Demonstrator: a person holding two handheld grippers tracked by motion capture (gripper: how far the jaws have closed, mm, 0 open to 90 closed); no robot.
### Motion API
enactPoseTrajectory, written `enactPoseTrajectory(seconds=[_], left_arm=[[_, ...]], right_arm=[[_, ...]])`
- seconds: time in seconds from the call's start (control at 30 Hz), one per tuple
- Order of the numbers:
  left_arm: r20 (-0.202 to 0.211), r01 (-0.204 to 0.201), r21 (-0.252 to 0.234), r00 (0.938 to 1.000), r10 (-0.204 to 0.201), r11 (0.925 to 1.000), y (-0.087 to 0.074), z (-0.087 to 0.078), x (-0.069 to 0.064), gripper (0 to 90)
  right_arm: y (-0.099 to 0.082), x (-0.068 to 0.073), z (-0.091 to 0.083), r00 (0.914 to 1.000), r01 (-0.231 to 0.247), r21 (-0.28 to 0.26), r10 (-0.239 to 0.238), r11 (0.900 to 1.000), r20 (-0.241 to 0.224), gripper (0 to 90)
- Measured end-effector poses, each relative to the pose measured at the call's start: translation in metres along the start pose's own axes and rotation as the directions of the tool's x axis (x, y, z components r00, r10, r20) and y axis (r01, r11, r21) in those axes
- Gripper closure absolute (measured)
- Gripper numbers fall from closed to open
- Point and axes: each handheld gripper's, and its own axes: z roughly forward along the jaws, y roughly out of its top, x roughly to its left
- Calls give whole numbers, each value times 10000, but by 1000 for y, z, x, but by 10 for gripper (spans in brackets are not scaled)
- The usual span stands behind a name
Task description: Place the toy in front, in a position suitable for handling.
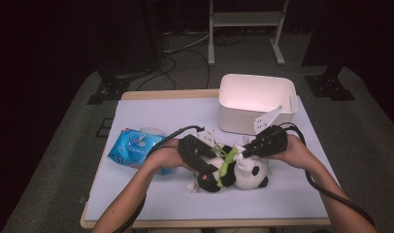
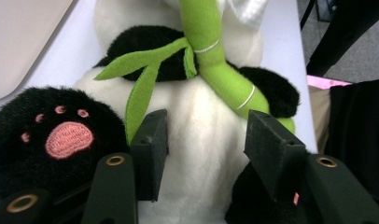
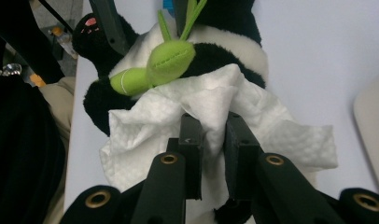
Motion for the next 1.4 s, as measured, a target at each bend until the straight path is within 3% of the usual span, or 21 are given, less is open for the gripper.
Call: enactPoseTrajectory(seconds=[0.37,0.73,0.9,1.0,1.07,1.23,1.4], left_arm=[[168,-95,-624,9998,106,9980,6,-21,-7,474],[-192,-138,-895,9997,121,9959,9,-46,-7,474],[-429,16,-961,9991,-58,9954,5,-54,-3,475],[-583,184,-964,9980,-241,9952,2,-55,0,470],[-697,364,-721,9967,-414,9967,-2,-52,4,460],[-371,480,-681,9980,-506,9965,-7,-35,8,459],[-438,438,-750,9979,-472,9962,-6,-30,7,546]], right_arm=[[-7,11,0,10000,-36,-64,35,10000,-66,788],[-16,21,0,9999,15,-314,-18,9995,-102,792],[-18,25,0,9999,12,-350,-17,9994,-121,793],[-18,27,0,9999,111,-325,-114,9994,-109,793],[-19,29,0,9997,174,-320,-180,9993,-175,793],[-19,33,-1,9995,287,-255,-291,9993,-134,793],[-11,34,-5,9985,552,-82,-552,9984,11,794]])
